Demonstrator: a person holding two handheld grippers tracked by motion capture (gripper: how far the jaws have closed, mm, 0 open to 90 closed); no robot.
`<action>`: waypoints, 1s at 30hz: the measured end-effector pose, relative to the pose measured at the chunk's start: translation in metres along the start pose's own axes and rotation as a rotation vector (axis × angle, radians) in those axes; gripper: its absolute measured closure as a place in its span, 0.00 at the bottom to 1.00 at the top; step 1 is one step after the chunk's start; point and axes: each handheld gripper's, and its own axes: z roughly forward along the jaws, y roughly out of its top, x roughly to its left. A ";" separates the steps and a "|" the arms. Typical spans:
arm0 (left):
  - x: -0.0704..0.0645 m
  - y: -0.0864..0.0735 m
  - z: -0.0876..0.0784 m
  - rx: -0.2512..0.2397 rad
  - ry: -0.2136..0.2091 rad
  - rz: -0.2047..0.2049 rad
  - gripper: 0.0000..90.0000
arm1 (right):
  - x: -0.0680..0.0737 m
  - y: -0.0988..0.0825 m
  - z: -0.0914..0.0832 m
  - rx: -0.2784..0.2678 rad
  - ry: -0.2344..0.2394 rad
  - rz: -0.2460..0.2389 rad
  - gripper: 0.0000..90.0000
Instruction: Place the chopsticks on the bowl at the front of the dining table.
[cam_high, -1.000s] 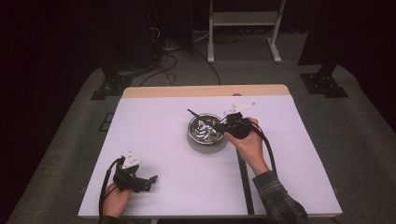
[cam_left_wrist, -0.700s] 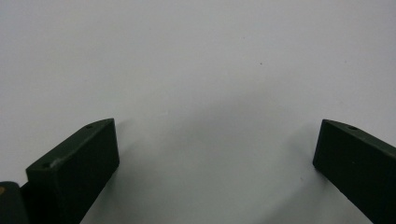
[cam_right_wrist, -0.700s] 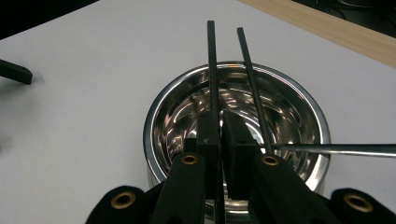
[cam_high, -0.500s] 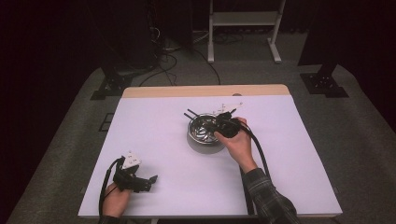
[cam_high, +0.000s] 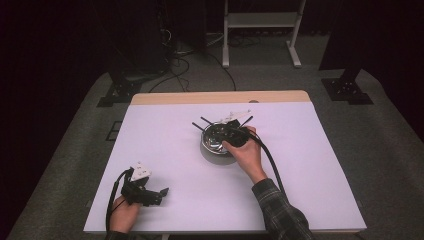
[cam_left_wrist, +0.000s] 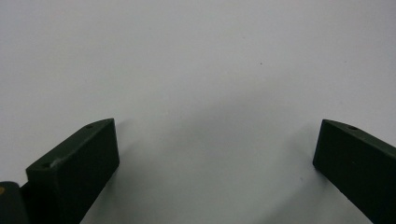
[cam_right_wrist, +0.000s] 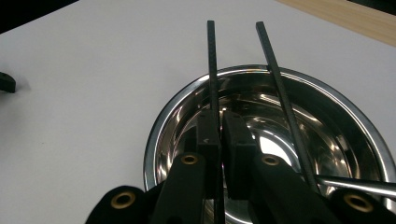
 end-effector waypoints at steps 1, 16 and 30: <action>0.000 0.000 0.000 0.000 0.000 0.000 0.00 | 0.000 0.000 0.001 0.003 -0.002 0.000 0.95; 0.000 0.000 0.000 0.000 0.000 0.001 0.00 | 0.002 0.001 0.000 -0.012 0.008 -0.011 0.83; 0.000 0.000 0.000 -0.001 0.001 0.002 0.00 | -0.013 -0.011 -0.044 -0.022 -0.021 -0.023 0.78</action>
